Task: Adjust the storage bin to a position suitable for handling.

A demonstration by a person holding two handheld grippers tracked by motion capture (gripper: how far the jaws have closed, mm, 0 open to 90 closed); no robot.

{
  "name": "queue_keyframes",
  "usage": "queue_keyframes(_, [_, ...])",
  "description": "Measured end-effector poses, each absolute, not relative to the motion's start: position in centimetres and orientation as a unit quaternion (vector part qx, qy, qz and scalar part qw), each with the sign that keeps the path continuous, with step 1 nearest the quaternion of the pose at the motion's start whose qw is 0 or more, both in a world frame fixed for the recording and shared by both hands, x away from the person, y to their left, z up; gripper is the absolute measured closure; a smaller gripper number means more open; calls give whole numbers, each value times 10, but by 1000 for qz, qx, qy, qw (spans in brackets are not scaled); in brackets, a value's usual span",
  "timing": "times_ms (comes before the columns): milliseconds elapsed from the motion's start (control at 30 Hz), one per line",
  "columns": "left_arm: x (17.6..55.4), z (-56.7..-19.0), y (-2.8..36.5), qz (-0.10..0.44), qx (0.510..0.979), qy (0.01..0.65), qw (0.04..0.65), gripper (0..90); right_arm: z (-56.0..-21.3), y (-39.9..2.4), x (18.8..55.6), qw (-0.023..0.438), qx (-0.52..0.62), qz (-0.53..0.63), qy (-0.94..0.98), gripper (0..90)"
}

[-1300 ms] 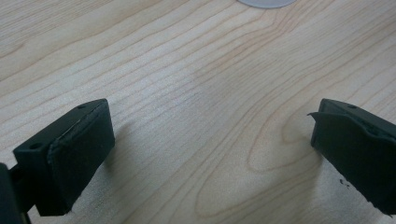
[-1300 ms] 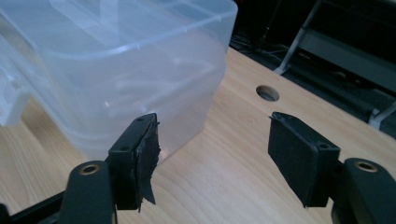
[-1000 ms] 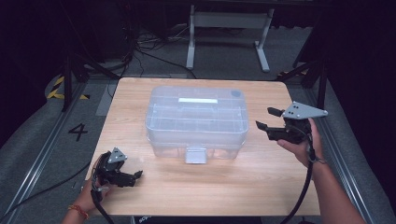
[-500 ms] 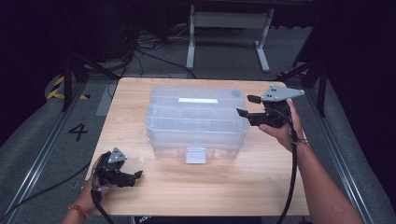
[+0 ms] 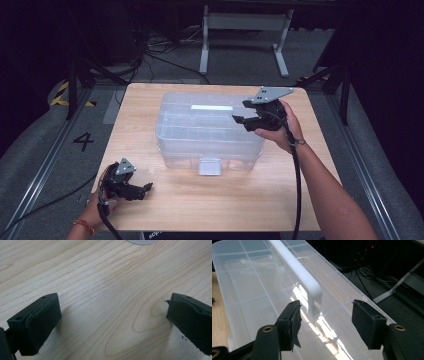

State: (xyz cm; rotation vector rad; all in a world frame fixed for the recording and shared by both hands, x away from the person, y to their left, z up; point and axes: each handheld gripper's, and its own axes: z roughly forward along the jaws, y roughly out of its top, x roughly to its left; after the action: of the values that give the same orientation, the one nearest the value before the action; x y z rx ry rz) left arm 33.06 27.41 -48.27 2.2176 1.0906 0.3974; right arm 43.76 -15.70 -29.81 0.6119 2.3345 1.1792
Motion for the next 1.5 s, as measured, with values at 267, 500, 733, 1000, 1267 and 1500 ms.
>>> queue_keyframes(267, [331, -483, 274, 152, 841, 413, 313, 0, -302, -138, 445, 219, 214, 411, 859, 436])
queue_keyframes(500, [331, -483, 274, 151, 841, 414, 314, 0, -303, -127, 450, 224, 210, 403, 862, 531])
queue_keyframes(733, [330, -483, 274, 152, 841, 414, 313, 0, -304, -120, 452, 220, 205, 397, 867, 714])
queue_keyframes(1000, [328, -483, 275, 155, 844, 407, 314, 5, -302, -119, 454, 220, 205, 389, 871, 721])
queue_keyframes(1267, [325, -479, 278, 143, 854, 376, 330, 177, -295, -118, 462, 201, 210, 381, 878, 723])
queue_keyframes(1500, [328, -466, 276, 158, 838, 385, 352, 297, -287, -117, 470, 195, 218, 377, 879, 722])
